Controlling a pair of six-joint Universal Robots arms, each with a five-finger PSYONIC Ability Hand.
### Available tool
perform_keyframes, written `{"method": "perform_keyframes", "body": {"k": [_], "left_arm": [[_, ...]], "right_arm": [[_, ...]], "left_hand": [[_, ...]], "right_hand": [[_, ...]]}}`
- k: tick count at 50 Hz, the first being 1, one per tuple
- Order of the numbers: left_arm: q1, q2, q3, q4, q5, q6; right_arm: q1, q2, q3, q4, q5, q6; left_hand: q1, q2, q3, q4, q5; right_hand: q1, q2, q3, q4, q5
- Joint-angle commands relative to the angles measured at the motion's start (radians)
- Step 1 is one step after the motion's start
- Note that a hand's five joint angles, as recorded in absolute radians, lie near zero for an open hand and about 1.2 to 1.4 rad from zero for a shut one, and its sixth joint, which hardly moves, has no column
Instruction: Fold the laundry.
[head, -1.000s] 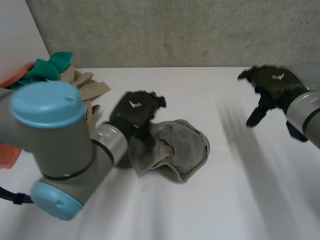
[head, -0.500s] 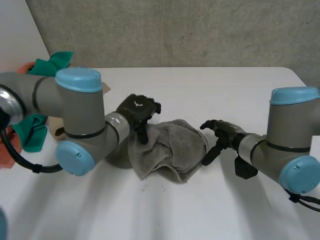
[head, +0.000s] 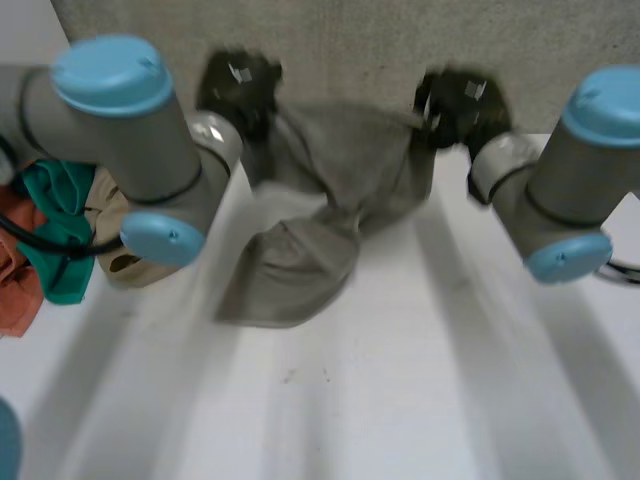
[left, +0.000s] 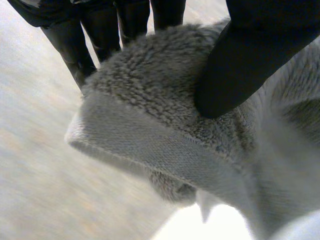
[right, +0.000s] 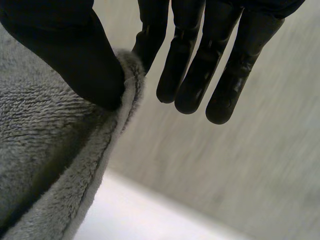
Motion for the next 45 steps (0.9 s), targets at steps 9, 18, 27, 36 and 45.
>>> {"method": "perform_keyframes", "body": {"k": [9,18,27,36,45], "left_arm": [[-0.043,0.326,-0.68,0.314,-0.016,0.02],[-0.077,0.297,-0.961,0.302,-0.022,0.021],[-0.094,0.451,-0.951,0.264,-0.027,0.012],[-0.043,0.472,-0.837,0.259,-0.012,-0.006],[-0.002,0.273,-0.698,0.079,0.197,-0.049]], "right_arm": [[0.014,-0.235,0.234,-0.065,-0.06,-0.193],[0.028,-0.218,0.395,0.094,-0.077,-0.338],[0.032,-0.204,0.445,0.111,-0.075,-0.431],[0.06,-0.278,0.488,0.097,-0.081,-0.443],[0.083,-0.381,0.531,0.076,-0.083,-0.489]], "left_hand": [[0.309,0.202,0.212,0.204,0.269],[-0.155,-0.262,-0.253,-0.26,-0.196],[-0.6,-0.707,-0.698,-0.705,-0.641],[-0.6,-0.707,-0.698,-0.705,-0.641],[-0.597,-0.705,-0.695,-0.702,-0.638]], "right_hand": [[0.406,0.223,0.217,0.212,0.241],[0.406,0.223,0.217,0.212,0.241],[0.406,0.223,0.217,0.212,0.241],[0.406,0.223,0.217,0.212,0.241],[0.406,0.223,0.217,0.212,0.241]]}}
